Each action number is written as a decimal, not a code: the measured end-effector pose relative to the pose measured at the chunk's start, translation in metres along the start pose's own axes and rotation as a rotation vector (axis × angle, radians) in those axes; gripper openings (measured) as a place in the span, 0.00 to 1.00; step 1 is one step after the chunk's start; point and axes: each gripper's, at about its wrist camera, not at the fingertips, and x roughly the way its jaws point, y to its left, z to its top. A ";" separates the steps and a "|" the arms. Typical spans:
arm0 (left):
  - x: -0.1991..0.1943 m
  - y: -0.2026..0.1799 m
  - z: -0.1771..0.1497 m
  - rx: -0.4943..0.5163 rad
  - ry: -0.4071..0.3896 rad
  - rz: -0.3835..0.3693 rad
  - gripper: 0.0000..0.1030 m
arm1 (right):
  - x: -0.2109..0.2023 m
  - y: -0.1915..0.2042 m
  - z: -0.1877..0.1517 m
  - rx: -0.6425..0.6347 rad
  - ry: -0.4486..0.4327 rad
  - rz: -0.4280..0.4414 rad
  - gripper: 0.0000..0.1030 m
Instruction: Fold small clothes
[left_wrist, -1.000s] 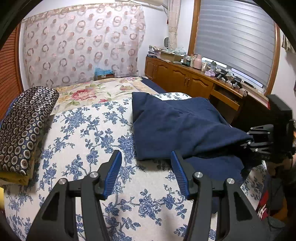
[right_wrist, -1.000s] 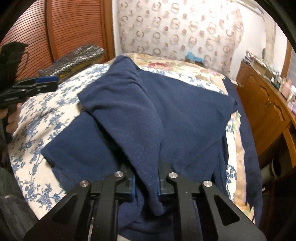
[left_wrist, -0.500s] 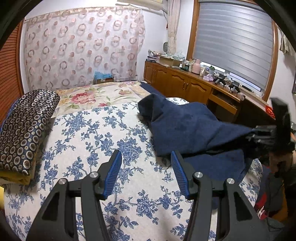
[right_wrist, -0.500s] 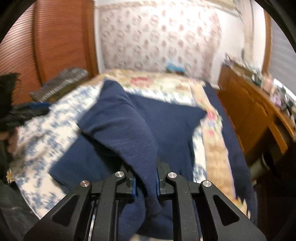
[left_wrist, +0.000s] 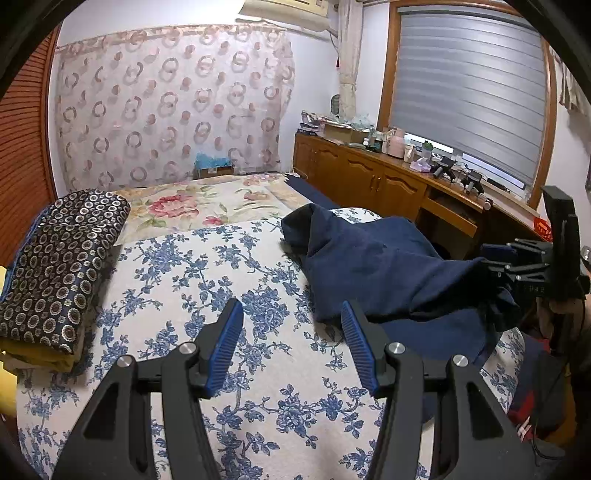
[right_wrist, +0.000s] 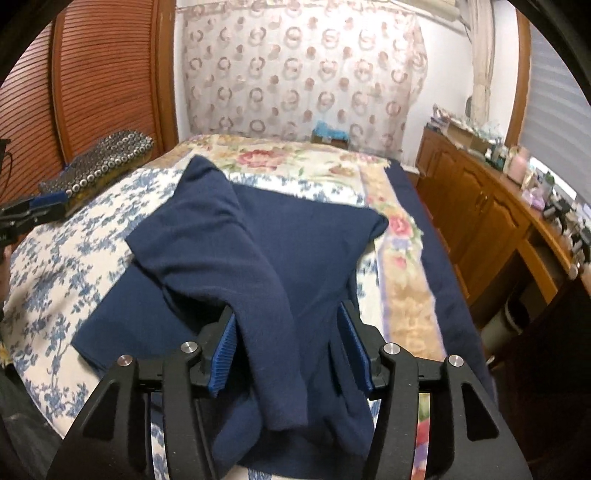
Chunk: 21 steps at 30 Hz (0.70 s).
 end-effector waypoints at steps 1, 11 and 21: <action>-0.001 0.000 0.000 -0.001 -0.001 0.001 0.53 | -0.001 0.001 0.003 -0.002 -0.008 0.003 0.53; -0.003 0.004 -0.001 -0.008 -0.009 0.011 0.53 | 0.005 0.041 0.029 -0.095 -0.035 0.105 0.53; -0.006 0.016 -0.003 -0.039 -0.011 0.027 0.53 | 0.073 0.088 0.054 -0.190 0.075 0.229 0.53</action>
